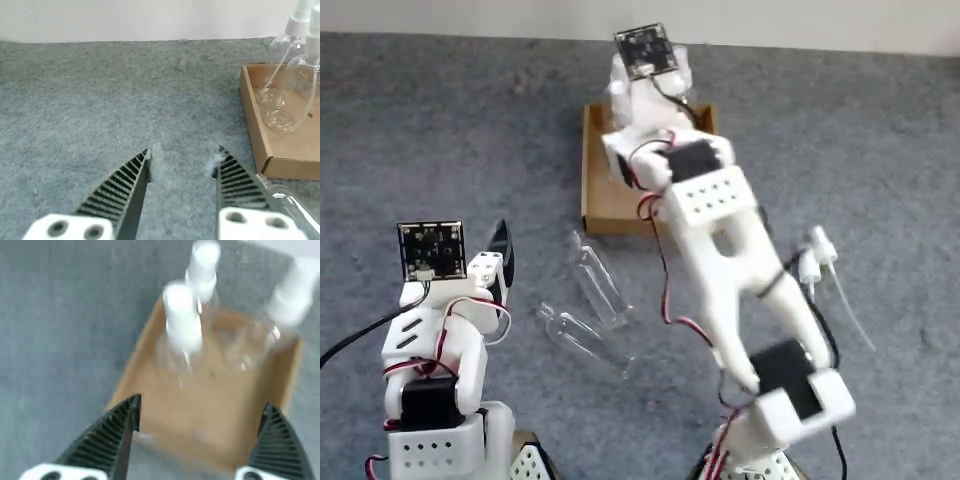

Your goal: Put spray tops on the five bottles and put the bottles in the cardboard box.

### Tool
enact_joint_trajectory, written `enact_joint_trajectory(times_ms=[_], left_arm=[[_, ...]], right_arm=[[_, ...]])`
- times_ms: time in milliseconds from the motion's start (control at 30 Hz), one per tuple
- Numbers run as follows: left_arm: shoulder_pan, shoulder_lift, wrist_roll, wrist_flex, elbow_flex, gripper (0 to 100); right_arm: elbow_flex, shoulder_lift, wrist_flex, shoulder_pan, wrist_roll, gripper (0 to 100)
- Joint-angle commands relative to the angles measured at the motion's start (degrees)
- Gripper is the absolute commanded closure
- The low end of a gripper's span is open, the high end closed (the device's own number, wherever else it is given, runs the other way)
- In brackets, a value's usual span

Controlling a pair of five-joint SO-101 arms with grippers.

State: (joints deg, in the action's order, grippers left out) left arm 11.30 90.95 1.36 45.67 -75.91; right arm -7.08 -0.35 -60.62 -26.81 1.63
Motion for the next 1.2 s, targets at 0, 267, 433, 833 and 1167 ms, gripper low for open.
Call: enact_joint_trajectory(times_ms=[0, 267, 433, 833, 1167], left_arm=[[0.6, -0.2, -0.4, -1.2, 0.3, 85], [0.6, -0.2, -0.4, -1.2, 0.3, 85], [0.6, -0.2, -0.4, -1.2, 0.3, 85], [0.6, -0.2, -0.4, -1.2, 0.3, 85], [0.6, -0.2, -0.4, -1.2, 0.3, 85]], right_arm=[[-3.6, -8.7, -16.1, 2.9, 6.8, 70.3], [1.3, -11.0, -32.0, -6.3, 10.4, 70.3], [11.6, -10.9, -19.8, -21.6, 1.6, 70.3], [33.0, -10.8, 7.1, -23.1, -0.4, 70.3], [34.8, -12.2, 3.1, -12.3, 0.0, 70.3]])
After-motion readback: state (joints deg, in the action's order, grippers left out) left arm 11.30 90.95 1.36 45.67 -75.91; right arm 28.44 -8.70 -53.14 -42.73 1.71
